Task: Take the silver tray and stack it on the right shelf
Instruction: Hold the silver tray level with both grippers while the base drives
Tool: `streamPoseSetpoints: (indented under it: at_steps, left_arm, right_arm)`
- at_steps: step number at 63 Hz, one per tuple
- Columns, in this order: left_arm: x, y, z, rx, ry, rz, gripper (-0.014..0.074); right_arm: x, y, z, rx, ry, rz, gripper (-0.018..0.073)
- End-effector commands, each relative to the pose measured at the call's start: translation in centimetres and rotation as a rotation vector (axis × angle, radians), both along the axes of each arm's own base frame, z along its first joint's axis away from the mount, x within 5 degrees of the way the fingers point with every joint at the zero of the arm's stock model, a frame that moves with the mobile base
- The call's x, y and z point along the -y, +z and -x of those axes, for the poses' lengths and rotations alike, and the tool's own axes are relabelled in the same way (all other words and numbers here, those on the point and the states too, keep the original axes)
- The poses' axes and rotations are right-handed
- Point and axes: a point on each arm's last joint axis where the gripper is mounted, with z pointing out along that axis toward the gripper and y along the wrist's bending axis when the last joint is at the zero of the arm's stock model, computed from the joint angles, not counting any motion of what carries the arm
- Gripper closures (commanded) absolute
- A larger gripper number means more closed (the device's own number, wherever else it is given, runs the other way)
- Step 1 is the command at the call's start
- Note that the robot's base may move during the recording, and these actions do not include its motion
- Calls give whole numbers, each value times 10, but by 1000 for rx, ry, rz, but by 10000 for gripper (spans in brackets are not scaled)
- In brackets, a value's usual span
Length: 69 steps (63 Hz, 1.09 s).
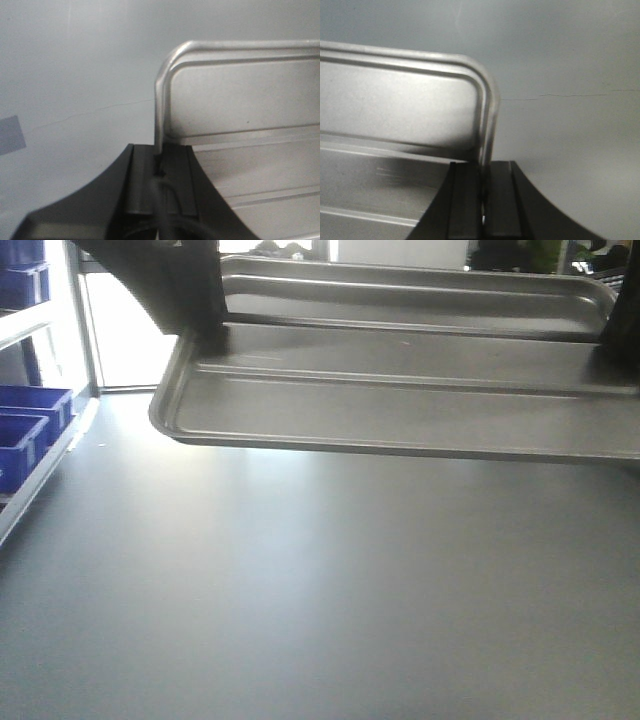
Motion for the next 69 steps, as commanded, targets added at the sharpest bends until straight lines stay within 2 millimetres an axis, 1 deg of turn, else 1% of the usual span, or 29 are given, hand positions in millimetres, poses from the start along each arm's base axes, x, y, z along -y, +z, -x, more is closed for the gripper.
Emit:
streamPoseSetpoints:
  at_steps: [1, 69]
  left_arm:
    - [-6, 26, 3, 91, -11, 48, 689]
    - [-6, 26, 4, 90, -11, 47, 689]
  right_arm:
    - [3, 19, 0, 98, 20, 4, 503]
    - [3, 19, 0, 98, 20, 4, 503]
